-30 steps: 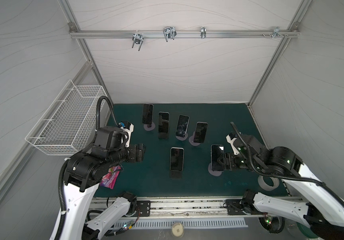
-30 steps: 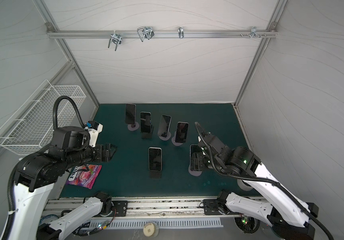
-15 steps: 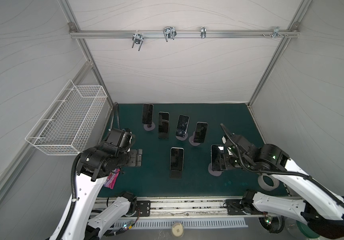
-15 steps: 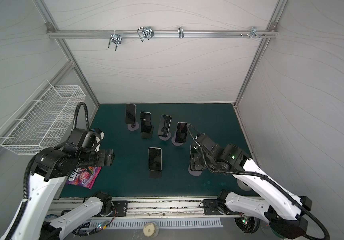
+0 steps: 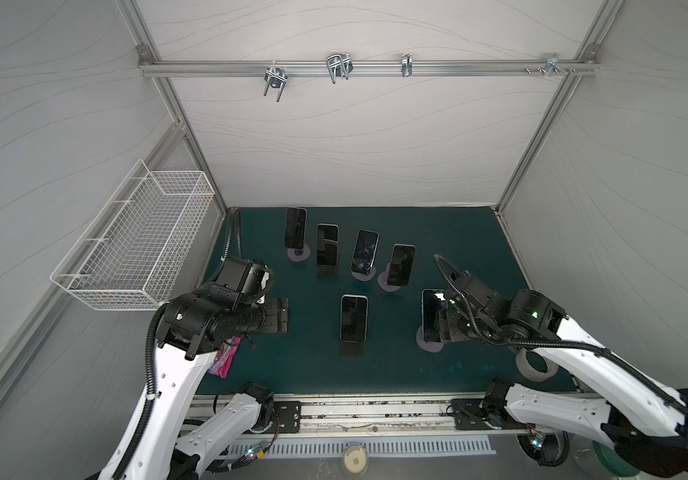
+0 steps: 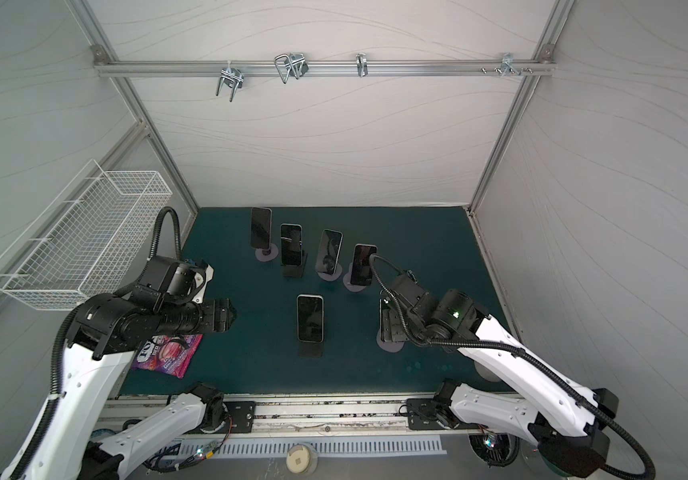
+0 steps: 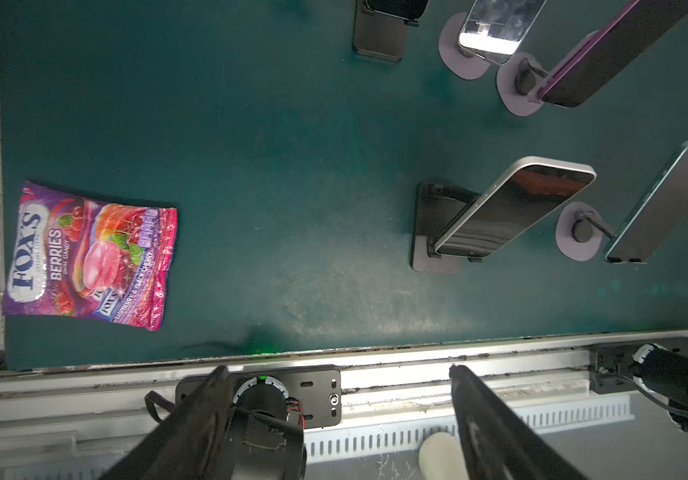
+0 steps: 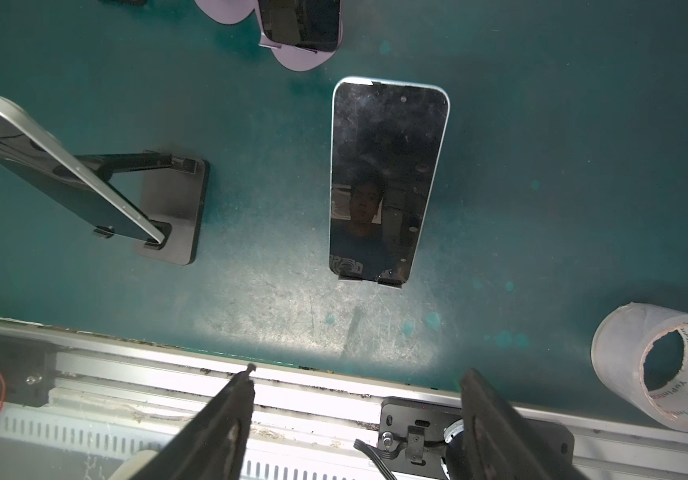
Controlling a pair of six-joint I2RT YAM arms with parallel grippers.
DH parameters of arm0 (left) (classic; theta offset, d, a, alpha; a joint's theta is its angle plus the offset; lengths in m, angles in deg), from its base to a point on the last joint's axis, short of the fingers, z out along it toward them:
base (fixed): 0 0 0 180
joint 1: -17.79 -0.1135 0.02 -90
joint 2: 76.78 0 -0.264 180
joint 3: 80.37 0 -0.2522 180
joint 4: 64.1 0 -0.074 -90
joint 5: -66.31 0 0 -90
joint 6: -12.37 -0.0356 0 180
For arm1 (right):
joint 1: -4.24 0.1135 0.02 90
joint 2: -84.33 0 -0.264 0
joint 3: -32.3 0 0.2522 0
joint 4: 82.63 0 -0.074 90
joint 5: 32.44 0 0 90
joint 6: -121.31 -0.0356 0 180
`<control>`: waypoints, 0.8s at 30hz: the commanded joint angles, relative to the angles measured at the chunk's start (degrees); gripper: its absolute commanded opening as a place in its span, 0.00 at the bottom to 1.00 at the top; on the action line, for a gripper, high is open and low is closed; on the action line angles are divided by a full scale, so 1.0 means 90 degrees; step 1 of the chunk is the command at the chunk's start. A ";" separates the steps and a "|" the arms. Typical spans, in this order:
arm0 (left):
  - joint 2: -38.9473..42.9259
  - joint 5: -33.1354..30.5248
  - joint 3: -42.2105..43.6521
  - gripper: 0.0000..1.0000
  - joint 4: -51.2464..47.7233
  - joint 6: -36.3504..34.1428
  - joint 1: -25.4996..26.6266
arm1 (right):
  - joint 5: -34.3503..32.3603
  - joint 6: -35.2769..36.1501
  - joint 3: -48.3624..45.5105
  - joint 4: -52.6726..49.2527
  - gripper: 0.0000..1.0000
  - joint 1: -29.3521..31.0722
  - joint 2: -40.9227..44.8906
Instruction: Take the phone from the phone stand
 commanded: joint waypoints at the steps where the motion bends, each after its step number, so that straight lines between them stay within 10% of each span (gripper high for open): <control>1: -0.0085 0.0398 -0.0090 0.85 0.0175 0.0258 0.0099 | -0.0310 -0.0305 -0.0060 -0.0223 0.80 0.0036 -0.0026; 24: -0.1502 -0.0547 -0.0756 0.88 0.0778 0.1138 0.2046 | -0.0649 -0.0193 -0.0670 0.0777 0.87 -0.0174 -0.0203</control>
